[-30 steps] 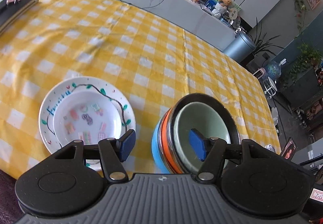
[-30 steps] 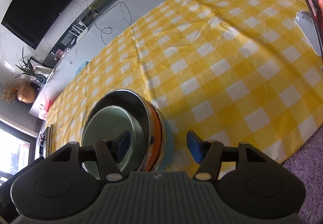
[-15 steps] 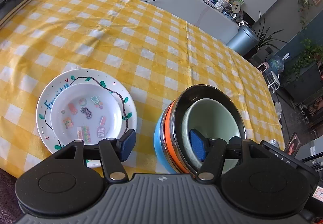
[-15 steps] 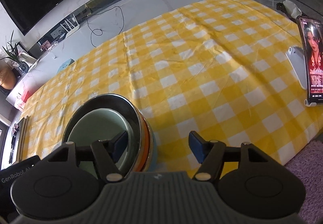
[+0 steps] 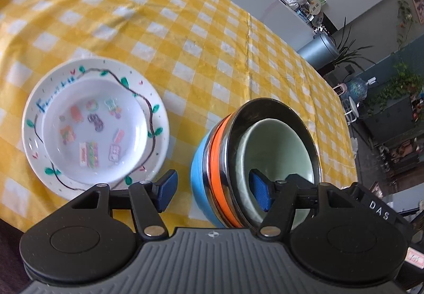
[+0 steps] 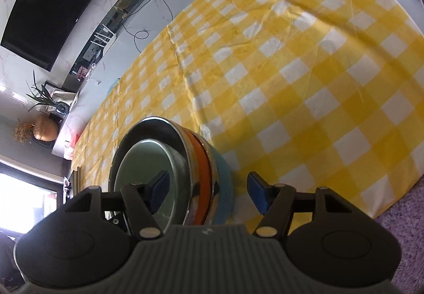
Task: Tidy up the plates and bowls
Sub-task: 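Lift the bowl stack and lower it onto the sticker plate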
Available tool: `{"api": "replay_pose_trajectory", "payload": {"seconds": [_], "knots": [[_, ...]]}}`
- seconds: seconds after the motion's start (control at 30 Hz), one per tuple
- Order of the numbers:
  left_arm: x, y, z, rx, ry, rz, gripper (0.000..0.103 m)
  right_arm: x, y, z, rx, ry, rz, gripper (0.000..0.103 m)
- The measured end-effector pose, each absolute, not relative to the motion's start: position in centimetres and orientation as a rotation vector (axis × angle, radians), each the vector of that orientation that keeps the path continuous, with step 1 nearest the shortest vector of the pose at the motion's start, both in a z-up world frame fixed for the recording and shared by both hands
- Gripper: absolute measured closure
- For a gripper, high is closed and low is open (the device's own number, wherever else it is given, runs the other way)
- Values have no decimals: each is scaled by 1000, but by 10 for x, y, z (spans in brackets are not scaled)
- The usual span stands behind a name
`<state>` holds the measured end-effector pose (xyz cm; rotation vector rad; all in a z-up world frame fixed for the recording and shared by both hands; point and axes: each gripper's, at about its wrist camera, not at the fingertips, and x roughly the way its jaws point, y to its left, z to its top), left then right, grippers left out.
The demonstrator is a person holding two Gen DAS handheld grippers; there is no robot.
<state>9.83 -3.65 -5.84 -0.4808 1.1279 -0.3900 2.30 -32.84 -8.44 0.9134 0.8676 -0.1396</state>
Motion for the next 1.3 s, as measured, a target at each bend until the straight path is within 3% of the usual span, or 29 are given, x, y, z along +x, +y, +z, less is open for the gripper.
{"api": "replay_pose_trajectory", "payload": {"seconds": [0.37,0.73,1.3], "knots": [[103,-43,-60,-454,1099,-371,38,32,-327,-100,937,895,-94,44],[105,-52,-62,-431,1113,-392,53,35,-332,-104,938,897,-51,50],[101,-58,-56,-349,1089,-398,56,32,-331,-104,975,909,-82,55]]}}
